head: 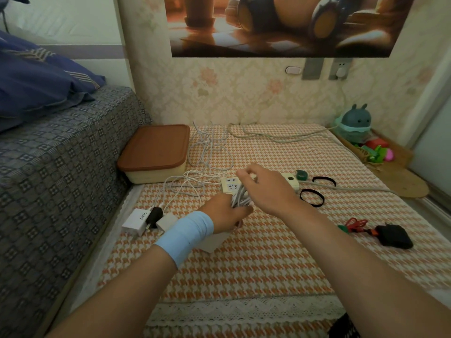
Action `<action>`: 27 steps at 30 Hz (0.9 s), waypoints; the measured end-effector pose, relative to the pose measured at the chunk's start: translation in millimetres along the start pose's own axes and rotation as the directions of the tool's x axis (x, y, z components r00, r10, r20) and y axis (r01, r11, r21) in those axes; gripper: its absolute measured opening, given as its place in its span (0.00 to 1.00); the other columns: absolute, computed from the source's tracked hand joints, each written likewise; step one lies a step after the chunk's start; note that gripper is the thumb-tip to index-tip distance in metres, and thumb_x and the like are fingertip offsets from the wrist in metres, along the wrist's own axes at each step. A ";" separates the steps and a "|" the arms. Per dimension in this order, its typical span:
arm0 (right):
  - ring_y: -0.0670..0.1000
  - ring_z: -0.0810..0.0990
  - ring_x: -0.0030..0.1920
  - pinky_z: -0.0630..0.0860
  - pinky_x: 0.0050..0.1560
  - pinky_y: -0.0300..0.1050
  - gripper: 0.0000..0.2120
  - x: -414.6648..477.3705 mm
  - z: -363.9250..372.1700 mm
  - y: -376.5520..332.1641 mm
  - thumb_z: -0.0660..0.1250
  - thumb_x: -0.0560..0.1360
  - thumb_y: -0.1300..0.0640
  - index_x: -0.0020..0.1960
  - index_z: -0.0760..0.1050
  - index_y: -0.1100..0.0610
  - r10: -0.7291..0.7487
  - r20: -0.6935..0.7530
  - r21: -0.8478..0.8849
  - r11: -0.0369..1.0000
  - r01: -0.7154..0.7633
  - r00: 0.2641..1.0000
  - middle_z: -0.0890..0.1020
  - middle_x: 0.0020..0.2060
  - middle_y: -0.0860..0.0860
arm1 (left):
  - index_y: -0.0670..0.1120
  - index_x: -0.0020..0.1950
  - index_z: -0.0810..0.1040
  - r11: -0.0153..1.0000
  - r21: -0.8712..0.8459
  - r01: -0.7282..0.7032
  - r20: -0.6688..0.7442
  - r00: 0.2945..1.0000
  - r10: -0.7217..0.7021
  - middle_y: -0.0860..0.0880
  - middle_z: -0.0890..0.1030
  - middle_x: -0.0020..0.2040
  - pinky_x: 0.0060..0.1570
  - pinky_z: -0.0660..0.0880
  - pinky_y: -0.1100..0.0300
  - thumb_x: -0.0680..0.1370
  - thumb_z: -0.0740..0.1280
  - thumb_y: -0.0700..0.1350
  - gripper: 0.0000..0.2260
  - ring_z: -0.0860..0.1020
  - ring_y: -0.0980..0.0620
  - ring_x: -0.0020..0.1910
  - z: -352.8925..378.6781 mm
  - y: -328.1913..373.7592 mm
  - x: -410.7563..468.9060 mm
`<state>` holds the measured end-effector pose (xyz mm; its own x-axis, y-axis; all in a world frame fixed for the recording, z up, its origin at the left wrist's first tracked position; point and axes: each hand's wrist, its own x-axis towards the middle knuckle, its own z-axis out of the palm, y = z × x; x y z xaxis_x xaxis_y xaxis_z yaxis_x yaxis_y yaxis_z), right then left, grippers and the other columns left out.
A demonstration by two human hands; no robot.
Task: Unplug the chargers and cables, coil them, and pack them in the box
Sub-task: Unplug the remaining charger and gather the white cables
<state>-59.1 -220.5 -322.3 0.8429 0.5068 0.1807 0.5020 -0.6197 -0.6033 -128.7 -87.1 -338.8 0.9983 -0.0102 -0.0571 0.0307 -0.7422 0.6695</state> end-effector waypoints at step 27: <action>0.48 0.76 0.27 0.72 0.30 0.44 0.21 10.0 -25.9 29.8 0.56 0.83 0.39 0.56 0.78 0.55 0.049 0.096 0.311 0.947 -0.077 0.994 0.79 0.36 0.51 | 0.44 0.43 0.78 0.958 -0.222 0.181 0.134 0.979 -0.154 0.47 0.77 0.35 0.38 0.72 0.56 0.78 0.67 0.53 0.13 0.73 0.47 0.35 -9.0 13.5 29.4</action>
<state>-30.7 -249.4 -318.4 0.8443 0.5306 0.0754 0.3502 -0.4396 -0.8271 -98.5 -91.4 -324.9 0.9660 0.0140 -0.2581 0.2208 -0.5642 0.7956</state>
